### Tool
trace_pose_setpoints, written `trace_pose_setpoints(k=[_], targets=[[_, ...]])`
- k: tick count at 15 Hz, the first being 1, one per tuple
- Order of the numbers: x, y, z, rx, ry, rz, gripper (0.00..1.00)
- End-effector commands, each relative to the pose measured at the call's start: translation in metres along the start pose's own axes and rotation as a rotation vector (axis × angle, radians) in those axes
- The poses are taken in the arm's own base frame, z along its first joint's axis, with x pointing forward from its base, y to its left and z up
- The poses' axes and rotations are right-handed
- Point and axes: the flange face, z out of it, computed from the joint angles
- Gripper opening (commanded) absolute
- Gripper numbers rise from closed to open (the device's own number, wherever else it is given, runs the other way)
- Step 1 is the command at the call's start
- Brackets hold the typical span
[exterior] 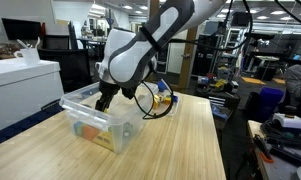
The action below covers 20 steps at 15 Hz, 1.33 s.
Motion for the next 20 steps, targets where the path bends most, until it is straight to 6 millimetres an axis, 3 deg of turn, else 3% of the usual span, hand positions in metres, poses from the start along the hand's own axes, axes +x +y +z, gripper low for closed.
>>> trace_pose_setpoints(k=[1,3,5,9,10,11,12,13,14,16,17,18,19,20], targets=[[0.001,0.001,0.000,0.009,0.034,-0.026,0.58],[0.002,0.003,-0.005,0.002,0.049,-0.017,0.31],[0.002,0.009,-0.016,-0.013,0.067,0.003,0.28],[-0.004,0.024,-0.093,-0.066,0.192,0.018,0.28],[-0.013,0.029,-0.146,-0.099,0.235,0.046,0.28],[-0.016,0.033,-0.175,-0.117,0.288,0.059,0.28],[-0.018,0.036,-0.191,-0.126,0.309,0.071,0.28],[-0.026,0.051,-0.229,-0.141,0.359,0.115,0.28],[-0.032,0.063,-0.242,-0.144,0.389,0.162,0.28],[-0.061,0.127,-0.267,-0.175,0.425,0.310,0.28],[-0.073,0.151,-0.269,-0.187,0.426,0.372,0.28],[-0.104,0.198,-0.271,-0.229,0.418,0.466,0.28],[-0.130,0.230,-0.266,-0.253,0.395,0.522,0.28],[-0.141,0.243,-0.264,-0.264,0.382,0.546,0.28]])
